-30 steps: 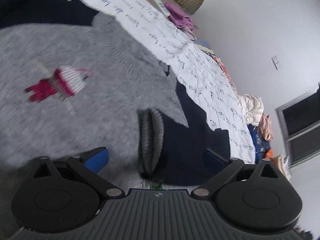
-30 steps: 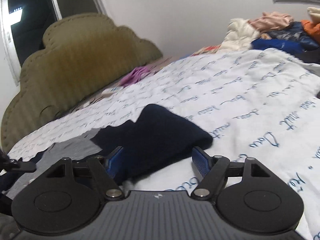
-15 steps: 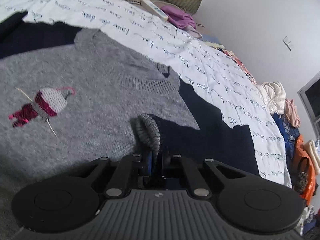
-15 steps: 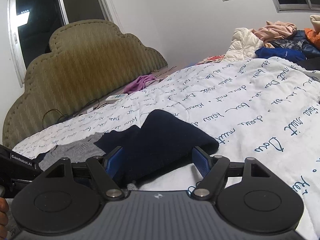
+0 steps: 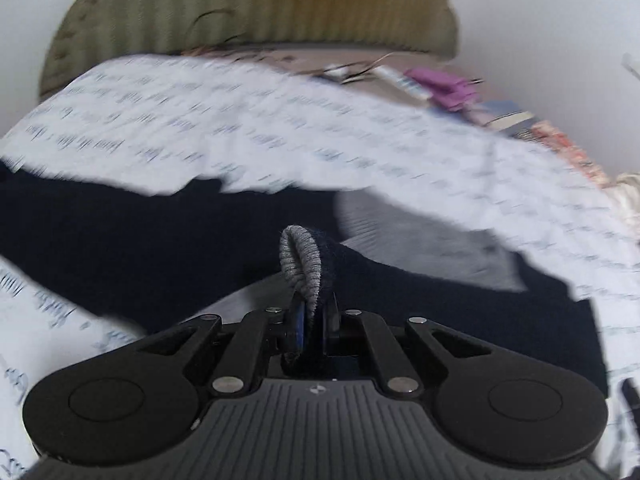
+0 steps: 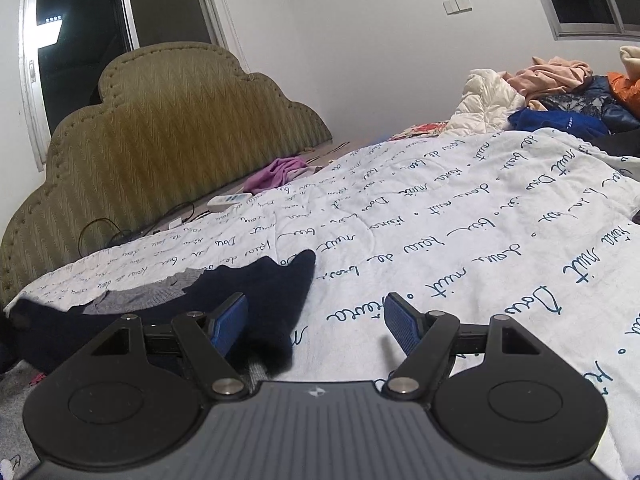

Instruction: Fold small clothes

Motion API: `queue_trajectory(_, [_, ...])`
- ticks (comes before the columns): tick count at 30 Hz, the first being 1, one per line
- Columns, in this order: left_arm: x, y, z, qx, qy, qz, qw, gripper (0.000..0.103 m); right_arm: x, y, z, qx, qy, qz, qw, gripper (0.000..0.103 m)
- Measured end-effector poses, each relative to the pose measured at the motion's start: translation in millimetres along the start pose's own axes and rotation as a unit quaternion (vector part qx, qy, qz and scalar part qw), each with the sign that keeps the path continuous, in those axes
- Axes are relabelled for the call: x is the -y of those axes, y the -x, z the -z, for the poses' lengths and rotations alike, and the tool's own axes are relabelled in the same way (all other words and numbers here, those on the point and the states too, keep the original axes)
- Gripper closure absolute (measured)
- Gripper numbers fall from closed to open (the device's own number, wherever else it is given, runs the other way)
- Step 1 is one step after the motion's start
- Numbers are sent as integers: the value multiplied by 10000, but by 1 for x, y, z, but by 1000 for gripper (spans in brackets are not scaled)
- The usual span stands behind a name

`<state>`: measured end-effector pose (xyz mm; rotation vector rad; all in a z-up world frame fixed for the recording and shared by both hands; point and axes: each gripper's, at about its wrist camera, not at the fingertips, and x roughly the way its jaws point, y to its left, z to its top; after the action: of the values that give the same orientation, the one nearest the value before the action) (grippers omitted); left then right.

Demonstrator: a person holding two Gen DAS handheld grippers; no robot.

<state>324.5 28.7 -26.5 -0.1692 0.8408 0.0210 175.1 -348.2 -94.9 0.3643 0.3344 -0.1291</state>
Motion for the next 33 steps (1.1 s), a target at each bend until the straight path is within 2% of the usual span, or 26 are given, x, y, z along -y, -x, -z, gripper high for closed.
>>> queue_trajectory(4, [-22, -9, 11, -186, 144, -149, 9996, 95, -1, -1, 1, -28, 34, 30, 10000, 28])
queue_trajectory(8, [-18, -6, 14, -131, -101, -242, 9996, 93, 0, -3, 0, -97, 41, 43, 9999, 28])
queue_trajectory(9, [-16, -7, 14, -154, -212, -329, 9991, 82, -1, -4, 1, -106, 48, 45, 9999, 28])
queue_trajectory(10, [-13, -7, 14, -190, -342, -432, 9983, 76, -1, -4, 1, -117, 51, 49, 9999, 28])
queue_trajectory(12, [-11, -5, 10, -194, -580, -676, 9958, 40, -1, -4, 1, -137, 54, 47, 9999, 28])
queue_trajectory(13, [-10, 1, 8, -98, -663, -875, 9939, 33, -1, -4, 1, -145, 54, 43, 9999, 28])
queue_trajectory(14, [-12, 12, 6, 175, -695, -994, 9925, 29, -1, -4, 1, -149, 53, 41, 9999, 28])
queue_trajectory(17, [-12, 48, 11, 1217, -785, -905, 9853, 26, -1, -5, 0, -157, 72, 46, 9998, 28])
queue_trajectory(19, [-3, 54, 17, 1482, -1003, -666, 9816, 26, -4, -5, 0, -198, 137, 58, 9997, 28])
queue_trajectory(21, [4, 44, 25, 1380, -1157, -366, 9830, 29, -12, -7, -7, -254, 245, -55, 9994, 28])
queue_trajectory(24, [10, 12, 36, 908, -1077, -65, 9900, 36, -46, -13, -29, -215, 618, -246, 9976, 27])
queue_trajectory(25, [10, 1, 39, 690, -987, -11, 9927, 36, -63, -20, -35, -299, 944, -373, 9944, 20])
queue_trajectory(26, [8, -10, 41, 468, -909, 19, 9948, 35, -81, -32, -37, -525, 1335, -487, 9885, 14])
queue_trajectory(27, [6, -19, 45, 348, -858, -1, 9957, 31, -97, -47, -36, -883, 1696, -591, 9798, 14])
queue_trajectory(30, [5, -23, 59, 581, -1045, 48, 9928, 20, -124, -86, -21, -1717, 2248, -732, 9564, 14])
queue_trajectory(31, [5, -23, 62, 642, -1120, 45, 9916, 19, -126, -95, -14, -1885, 2306, -626, 9526, 14])
queue_trajectory(32, [5, -25, 64, 688, -1166, 58, 9908, 18, -125, -102, -5, -2001, 2316, -506, 9507, 8])
queue_trajectory(33, [5, -25, 65, 716, -1186, 76, 9903, 16, -120, -104, 2, -1978, 2195, -467, 9542, 7])
